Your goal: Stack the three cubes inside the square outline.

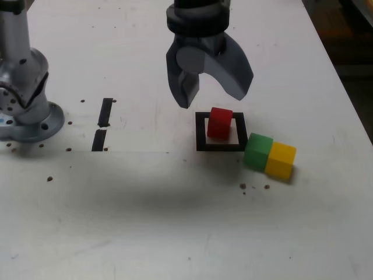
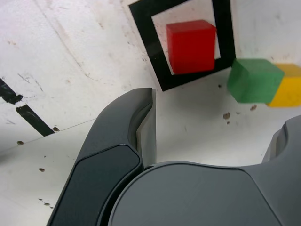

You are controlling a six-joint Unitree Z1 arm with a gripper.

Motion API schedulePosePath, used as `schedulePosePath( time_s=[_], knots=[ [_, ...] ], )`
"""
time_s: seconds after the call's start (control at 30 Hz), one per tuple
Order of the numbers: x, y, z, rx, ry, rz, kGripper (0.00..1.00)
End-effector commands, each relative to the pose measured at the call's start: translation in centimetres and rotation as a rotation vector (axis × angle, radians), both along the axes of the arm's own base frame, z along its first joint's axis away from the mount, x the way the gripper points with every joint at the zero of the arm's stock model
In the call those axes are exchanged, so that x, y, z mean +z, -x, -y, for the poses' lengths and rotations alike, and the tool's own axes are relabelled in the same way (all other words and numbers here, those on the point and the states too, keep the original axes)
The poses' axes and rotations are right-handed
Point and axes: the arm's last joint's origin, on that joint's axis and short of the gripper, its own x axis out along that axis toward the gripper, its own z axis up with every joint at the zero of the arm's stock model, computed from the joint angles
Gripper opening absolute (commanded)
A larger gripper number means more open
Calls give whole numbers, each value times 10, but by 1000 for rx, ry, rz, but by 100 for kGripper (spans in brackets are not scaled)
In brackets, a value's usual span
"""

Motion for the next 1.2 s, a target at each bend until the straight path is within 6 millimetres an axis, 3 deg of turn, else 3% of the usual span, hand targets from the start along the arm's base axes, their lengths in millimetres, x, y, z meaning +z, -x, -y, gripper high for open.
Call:
schedulePosePath(
  time_s=[0.0,0.2,0.53,0.93,1.17],
  knots=[
    [5,-1,7,-63,-3,26,95],
    [9,-7,23,-246,-45,75,100],
    [4,-16,38,-484,-146,98,98],
    [24,-46,48,-759,-303,179,98],
    [16,-59,64,-892,-322,178,99]
  ],
)
